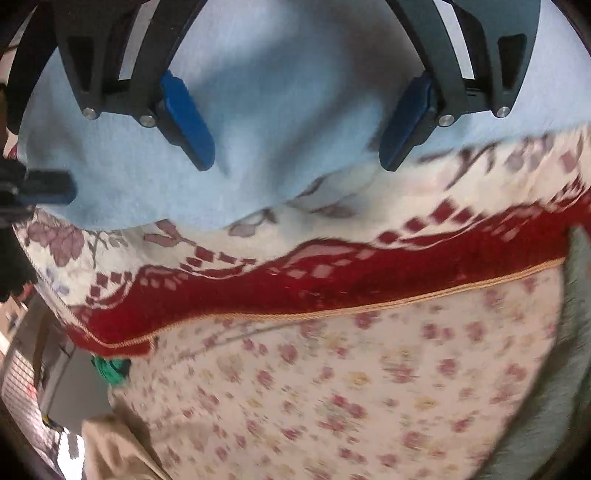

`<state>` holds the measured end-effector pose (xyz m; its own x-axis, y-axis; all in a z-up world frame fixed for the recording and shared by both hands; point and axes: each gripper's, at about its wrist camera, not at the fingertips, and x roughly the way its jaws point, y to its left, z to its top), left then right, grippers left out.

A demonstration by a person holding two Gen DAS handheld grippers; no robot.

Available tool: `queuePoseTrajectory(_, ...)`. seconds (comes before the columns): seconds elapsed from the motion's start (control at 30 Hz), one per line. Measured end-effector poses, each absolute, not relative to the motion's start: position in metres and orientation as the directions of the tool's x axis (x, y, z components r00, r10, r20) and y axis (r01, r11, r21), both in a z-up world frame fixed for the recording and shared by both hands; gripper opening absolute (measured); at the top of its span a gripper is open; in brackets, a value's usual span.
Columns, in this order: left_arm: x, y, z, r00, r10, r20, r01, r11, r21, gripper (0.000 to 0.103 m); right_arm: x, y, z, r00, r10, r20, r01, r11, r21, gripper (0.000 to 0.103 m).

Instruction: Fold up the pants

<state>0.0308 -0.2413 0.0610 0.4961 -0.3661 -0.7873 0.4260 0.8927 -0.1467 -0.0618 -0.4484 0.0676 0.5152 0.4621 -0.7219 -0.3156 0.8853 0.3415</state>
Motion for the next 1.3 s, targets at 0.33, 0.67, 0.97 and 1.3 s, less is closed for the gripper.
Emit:
queuePoseTrajectory(0.33,-0.036,-0.131,0.077,0.605,-0.255,-0.754,0.195,0.966,-0.170,0.093,-0.071,-0.365,0.067,0.503,0.575,-0.645,-0.332,0.818,0.470,0.097)
queuePoseTrajectory(0.67,-0.080,-0.011,0.084,0.682,-0.079,-0.727,-0.118,0.969,-0.216,0.093,-0.077,-0.261,0.079,0.390,0.587,-0.710,-0.540,0.770,0.340,0.097)
queuePoseTrajectory(0.97,-0.115,0.066,0.088,0.685,0.153,-0.712,-0.350,0.926,-0.138,0.093,-0.060,-0.170,0.083,0.326,0.607,-0.725,-0.655,0.697,0.290,0.097)
queuePoseTrajectory(1.3,-0.129,0.096,0.071,0.669,0.220,-0.709,-0.440,0.887,-0.140,0.093,-0.039,-0.095,0.079,0.310,0.567,-0.763,-0.708,0.674,0.212,0.097)
